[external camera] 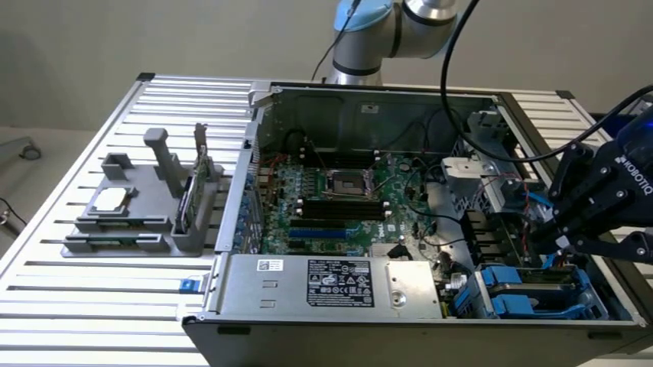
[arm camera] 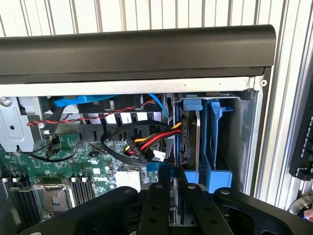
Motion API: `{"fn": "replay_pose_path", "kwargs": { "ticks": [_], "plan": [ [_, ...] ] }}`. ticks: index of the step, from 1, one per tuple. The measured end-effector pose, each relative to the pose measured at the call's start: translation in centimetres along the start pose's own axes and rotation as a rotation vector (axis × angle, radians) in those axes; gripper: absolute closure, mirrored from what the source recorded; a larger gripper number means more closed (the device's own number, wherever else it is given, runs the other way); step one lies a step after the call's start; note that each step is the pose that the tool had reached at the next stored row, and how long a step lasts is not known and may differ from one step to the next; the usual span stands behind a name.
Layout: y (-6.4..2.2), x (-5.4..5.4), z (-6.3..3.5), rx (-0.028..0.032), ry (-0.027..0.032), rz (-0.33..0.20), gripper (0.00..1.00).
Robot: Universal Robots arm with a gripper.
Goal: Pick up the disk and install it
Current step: 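Insert the first disk wire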
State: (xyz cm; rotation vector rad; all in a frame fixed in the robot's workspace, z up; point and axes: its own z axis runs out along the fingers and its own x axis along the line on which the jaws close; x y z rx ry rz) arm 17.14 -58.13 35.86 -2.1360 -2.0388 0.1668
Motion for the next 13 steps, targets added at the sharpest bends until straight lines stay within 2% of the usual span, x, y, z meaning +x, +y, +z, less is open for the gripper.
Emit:
{"fn": "replay_pose_path", "kwargs": {
  "ticks": [8,13],
  "plan": [
    [-0.19,-0.5,0.43,-0.0132,0.0013,-0.002,0.84],
    [-0.14,-1.1,0.96,-0.0162,0.0027,-0.003,0.84]
  ]
}}
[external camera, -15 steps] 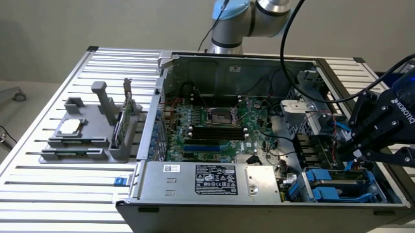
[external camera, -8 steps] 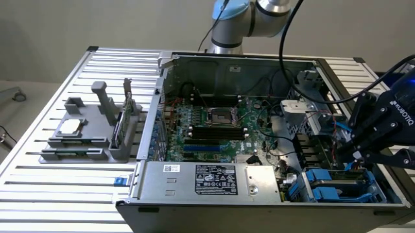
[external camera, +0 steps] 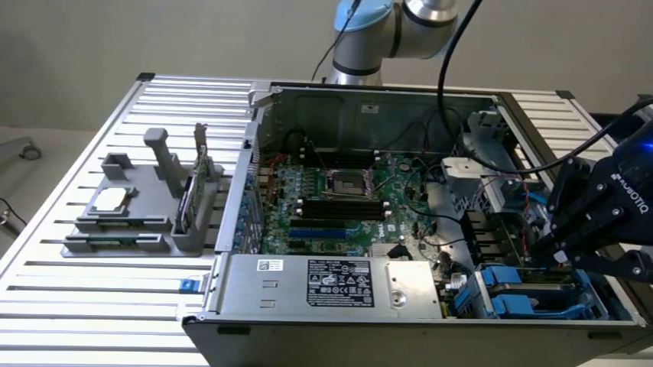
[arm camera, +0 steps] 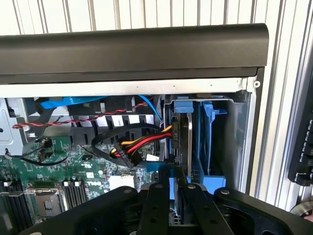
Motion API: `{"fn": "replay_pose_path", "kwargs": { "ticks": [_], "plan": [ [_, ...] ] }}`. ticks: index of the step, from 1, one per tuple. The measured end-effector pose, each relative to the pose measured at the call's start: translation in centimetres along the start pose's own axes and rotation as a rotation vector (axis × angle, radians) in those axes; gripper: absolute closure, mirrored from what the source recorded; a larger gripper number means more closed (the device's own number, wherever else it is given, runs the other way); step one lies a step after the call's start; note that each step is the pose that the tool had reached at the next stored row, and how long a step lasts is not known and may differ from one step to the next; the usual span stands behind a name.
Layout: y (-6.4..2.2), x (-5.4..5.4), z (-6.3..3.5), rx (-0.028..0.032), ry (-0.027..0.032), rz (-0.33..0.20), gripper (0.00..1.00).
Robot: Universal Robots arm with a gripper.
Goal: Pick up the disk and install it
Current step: 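Insert the first disk wire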
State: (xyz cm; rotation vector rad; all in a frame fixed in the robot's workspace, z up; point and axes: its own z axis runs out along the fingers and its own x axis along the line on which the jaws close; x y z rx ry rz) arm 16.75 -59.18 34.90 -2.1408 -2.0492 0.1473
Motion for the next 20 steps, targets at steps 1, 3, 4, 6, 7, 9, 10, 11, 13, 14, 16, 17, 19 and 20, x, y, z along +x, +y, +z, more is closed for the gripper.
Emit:
{"fn": "replay_pose_path", "kwargs": {
  "ticks": [1,3,4,6,7,9,10,11,13,14,16,17,19,20],
  "plan": [
    [-0.01,-0.08,0.1,-0.0006,0.0002,0.0,0.84],
    [-0.04,-0.21,0.26,-0.0017,0.0002,-0.001,0.84],
    [-0.05,-0.26,0.34,-0.0024,0.0001,-0.001,0.84],
    [-0.03,-0.33,0.51,-0.0042,0.0005,-0.002,0.84],
    [-0.02,-0.35,0.6,-0.0051,0.0008,-0.002,0.84],
    [-0.01,-0.36,0.72,-0.0074,0.001,-0.004,0.84],
    [0.0,-0.37,0.75,-0.0084,0.0013,-0.005,0.84],
    [0.0,-0.37,0.77,-0.0093,0.0018,-0.006,0.84],
    [0.01,-0.37,0.81,-0.0103,0.0028,-0.008,0.84],
    [0.01,-0.37,0.83,-0.0104,0.0035,-0.009,0.84],
    [0.02,-0.37,0.85,-0.0105,0.0046,-0.011,0.84],
    [0.02,-0.37,0.86,-0.0106,0.0051,-0.012,0.84],
    [0.02,-0.37,0.88,-0.0107,0.0059,-0.013,0.84],
    [0.03,-0.37,0.89,-0.0107,0.0063,-0.014,0.84]
  ]
}}
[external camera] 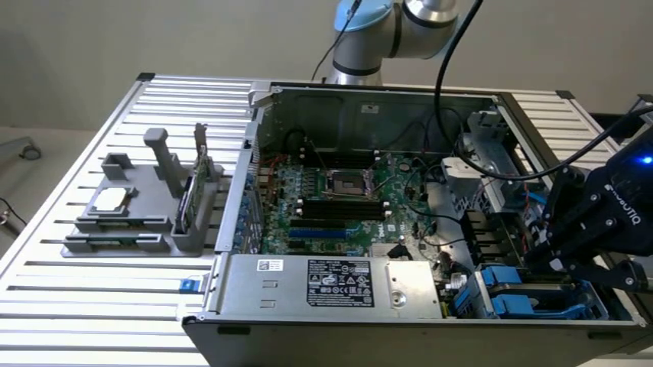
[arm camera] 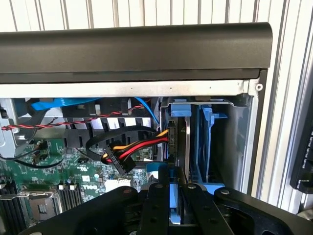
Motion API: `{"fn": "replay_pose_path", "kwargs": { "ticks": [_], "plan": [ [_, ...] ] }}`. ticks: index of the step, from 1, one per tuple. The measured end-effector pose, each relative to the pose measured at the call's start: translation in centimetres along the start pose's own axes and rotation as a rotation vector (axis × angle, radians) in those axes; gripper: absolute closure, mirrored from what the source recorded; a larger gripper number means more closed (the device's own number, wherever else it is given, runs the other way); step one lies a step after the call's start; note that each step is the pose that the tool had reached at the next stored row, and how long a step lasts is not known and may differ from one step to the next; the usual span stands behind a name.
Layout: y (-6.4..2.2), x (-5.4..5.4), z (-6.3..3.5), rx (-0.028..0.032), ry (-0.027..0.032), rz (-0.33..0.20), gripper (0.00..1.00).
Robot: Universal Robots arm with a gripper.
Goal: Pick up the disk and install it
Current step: 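Insert the first disk wire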
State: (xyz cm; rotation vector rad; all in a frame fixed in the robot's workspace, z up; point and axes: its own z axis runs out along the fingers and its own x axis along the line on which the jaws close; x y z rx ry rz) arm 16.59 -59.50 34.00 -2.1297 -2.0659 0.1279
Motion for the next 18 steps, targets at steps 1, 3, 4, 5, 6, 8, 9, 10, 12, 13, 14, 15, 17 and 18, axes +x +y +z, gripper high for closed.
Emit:
{"fn": "replay_pose_path", "kwargs": {
  "ticks": [1,3,4,5,6,8,9,10,12,13,14,15,17,18],
  "plan": [
    [0.0,0.0,0.01,0.0,0.0001,-0.001,0.84],
    [0.0,-0.01,0.02,0.0001,0.0003,-0.003,0.84],
    [0.01,-0.01,0.04,0.0001,0.0005,-0.004,0.84],
    [0.01,-0.01,0.05,0.0001,0.0007,-0.006,0.84],
    [0.02,-0.01,0.07,0.0001,0.001,-0.007,0.84],
    [0.07,-0.01,0.09,0.0002,0.0011,-0.011,0.84],
    [0.1,0.0,0.09,0.0003,0.0011,-0.012,0.84],
    [0.14,0.0,0.09,0.0004,0.0011,-0.014,0.84],
    [0.21,0.0,0.07,0.0006,0.0011,-0.017,0.84],
    [0.25,0.0,0.07,0.0007,0.0011,-0.019,0.84],
    [0.27,0.0,0.08,0.0008,0.0012,-0.021,0.84],
    [0.28,0.0,0.08,0.0009,0.0012,-0.022,0.84],
    [0.31,0.0,0.1,0.001,0.0022,-0.025,0.84],
    [0.32,0.0,0.1,0.0011,0.0026,-0.027,0.84]
  ]
}}
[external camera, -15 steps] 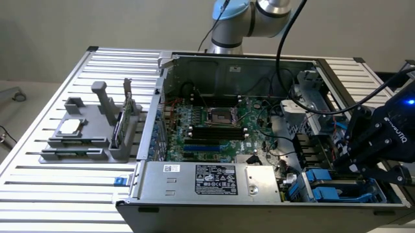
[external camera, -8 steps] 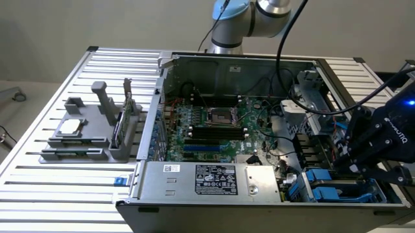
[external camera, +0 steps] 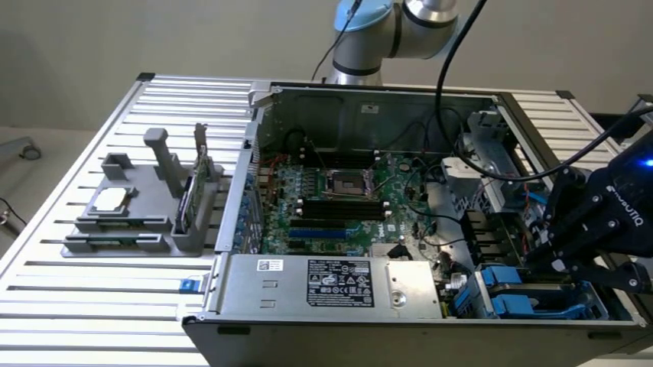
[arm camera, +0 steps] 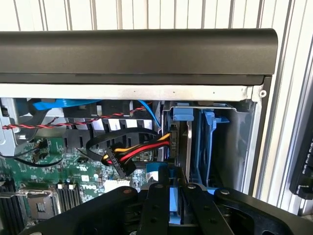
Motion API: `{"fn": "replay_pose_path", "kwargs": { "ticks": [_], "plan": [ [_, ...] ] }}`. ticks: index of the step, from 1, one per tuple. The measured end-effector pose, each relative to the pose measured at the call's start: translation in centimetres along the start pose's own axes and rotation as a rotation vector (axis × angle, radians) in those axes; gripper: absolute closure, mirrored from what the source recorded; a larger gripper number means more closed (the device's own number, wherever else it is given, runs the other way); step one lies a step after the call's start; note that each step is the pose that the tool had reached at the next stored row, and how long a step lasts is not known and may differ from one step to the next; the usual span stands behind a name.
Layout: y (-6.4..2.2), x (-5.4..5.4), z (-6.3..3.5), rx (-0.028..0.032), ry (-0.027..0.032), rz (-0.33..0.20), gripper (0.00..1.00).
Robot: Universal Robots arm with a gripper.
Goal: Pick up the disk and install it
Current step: 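Insert the first disk wire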
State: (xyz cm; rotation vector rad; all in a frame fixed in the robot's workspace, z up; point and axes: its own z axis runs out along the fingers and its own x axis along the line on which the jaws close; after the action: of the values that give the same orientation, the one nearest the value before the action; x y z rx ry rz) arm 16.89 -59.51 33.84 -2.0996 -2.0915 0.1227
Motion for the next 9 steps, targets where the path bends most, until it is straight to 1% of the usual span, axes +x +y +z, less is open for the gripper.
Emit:
{"fn": "replay_pose_path", "kwargs": {
  "ticks": [9],
  "plan": [
    [0.09,-0.02,0.13,0.0004,0.0044,-0.017,0.84]
  ]
}}
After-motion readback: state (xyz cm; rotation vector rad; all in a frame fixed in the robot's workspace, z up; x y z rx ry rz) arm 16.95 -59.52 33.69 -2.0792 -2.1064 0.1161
